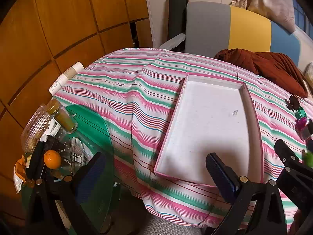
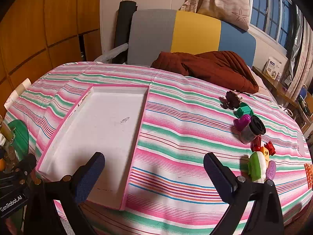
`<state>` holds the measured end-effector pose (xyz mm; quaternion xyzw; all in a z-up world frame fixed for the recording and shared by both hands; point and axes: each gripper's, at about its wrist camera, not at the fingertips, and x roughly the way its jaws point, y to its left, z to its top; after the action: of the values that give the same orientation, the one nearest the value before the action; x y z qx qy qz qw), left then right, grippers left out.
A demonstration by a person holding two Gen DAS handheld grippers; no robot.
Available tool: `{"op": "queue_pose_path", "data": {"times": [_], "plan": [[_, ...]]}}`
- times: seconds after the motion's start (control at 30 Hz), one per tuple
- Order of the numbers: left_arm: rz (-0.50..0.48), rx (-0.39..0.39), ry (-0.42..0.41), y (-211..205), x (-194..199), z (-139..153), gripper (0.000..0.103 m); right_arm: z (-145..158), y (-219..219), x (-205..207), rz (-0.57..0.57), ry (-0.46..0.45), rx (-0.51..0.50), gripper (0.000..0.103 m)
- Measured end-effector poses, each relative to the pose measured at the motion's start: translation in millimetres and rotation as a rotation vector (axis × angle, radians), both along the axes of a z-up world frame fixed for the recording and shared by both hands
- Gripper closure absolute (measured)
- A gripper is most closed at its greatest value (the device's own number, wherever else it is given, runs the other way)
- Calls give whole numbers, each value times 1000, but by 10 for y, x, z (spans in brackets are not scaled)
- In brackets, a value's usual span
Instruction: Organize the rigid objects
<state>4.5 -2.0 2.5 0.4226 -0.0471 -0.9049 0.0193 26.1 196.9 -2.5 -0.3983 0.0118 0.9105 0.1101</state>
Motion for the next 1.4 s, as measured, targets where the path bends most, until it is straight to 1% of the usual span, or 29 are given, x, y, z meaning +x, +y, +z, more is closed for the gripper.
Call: {"op": "queue_pose_path", "data": {"times": [0.53, 1.13, 1.33, 1.4], "plan": [[-4, 10, -14, 8, 16, -27, 0, -24, -2, 12, 4, -17, -8, 0], [-15, 5, -15, 55, 39, -33, 0, 2, 61, 54, -8, -3, -16, 0], [-37, -4, -22, 141, 48, -63, 0, 1, 144, 98, -28, 1, -33, 0], [-51, 3, -35, 172, 53, -88, 0, 9, 196, 126, -40, 10, -42, 0]]}}
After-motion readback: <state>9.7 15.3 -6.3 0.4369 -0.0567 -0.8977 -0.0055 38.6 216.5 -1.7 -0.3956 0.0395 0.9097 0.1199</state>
